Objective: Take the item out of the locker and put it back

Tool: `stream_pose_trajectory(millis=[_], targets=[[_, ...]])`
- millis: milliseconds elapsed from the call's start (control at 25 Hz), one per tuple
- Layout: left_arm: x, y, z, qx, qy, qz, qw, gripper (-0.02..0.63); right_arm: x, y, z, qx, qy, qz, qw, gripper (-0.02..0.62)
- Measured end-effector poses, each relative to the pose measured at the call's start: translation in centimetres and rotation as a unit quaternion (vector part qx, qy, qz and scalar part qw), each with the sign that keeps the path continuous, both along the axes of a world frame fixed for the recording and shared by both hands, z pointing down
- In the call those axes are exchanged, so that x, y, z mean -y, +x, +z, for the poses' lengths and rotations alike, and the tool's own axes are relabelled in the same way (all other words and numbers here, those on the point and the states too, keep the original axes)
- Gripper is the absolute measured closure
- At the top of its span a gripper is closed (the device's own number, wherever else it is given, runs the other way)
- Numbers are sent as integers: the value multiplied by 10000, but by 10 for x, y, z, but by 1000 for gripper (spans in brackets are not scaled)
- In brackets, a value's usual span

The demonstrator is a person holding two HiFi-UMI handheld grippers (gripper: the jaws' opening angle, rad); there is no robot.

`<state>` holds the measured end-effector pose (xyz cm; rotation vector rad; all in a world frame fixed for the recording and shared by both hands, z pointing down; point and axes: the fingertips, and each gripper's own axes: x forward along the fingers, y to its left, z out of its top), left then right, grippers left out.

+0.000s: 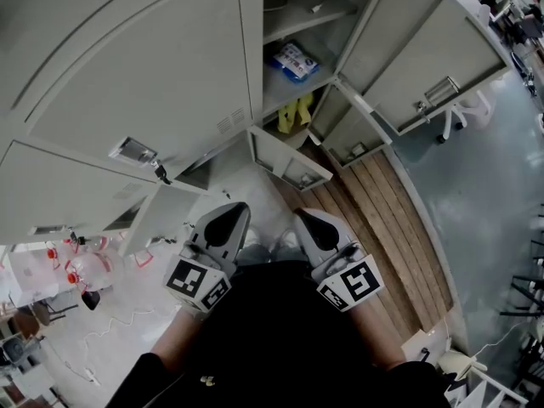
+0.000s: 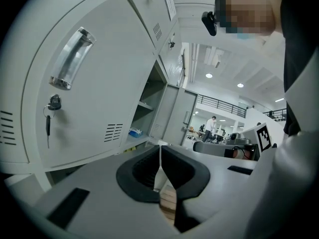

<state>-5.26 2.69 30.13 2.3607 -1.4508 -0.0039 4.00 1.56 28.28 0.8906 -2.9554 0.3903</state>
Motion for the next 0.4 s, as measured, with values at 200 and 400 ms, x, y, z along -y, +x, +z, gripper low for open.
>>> stream_pose_trajectory(millis=[200, 400], targets=[[1, 2, 3, -30, -40, 69, 10000, 589, 1, 2, 2, 14, -49, 73, 10000, 597], [4, 4, 2, -98, -52, 80, 9999, 589, 2, 5, 3, 52, -85, 119, 9999, 598]])
